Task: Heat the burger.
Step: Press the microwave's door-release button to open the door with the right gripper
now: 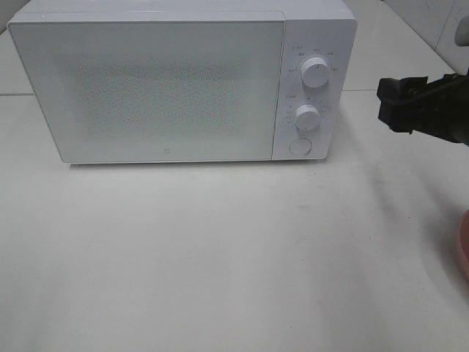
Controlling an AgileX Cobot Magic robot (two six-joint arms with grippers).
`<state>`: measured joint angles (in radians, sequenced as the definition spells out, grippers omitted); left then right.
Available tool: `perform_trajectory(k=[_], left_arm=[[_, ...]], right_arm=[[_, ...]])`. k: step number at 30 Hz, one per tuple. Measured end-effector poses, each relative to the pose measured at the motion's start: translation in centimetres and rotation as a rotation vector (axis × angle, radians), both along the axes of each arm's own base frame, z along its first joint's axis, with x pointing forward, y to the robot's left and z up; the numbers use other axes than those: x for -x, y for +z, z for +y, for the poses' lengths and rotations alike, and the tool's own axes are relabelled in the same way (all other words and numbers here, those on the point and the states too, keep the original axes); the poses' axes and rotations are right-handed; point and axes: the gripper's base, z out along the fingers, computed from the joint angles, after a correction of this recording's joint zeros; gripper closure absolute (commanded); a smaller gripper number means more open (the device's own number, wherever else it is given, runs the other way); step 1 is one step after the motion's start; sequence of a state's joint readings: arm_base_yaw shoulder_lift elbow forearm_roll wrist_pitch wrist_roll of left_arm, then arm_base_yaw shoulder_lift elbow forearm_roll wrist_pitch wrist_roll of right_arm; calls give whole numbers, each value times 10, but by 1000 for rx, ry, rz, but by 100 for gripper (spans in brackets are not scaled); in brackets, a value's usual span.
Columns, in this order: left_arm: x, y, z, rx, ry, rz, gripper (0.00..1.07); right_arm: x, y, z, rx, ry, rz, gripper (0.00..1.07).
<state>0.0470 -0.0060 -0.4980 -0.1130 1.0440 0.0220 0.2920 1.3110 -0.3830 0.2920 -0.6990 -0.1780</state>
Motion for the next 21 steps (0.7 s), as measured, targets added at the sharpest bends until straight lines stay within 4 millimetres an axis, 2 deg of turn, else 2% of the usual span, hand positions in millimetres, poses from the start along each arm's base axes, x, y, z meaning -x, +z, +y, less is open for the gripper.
perform_trajectory(k=[12,21], left_arm=[[0,0,0,0,0,0,3],[0,0,0,0,0,0,3]], right_arm=[[15,-30,28,1,-20,-81,31],[21,-45,43,36,-49,-79,31]])
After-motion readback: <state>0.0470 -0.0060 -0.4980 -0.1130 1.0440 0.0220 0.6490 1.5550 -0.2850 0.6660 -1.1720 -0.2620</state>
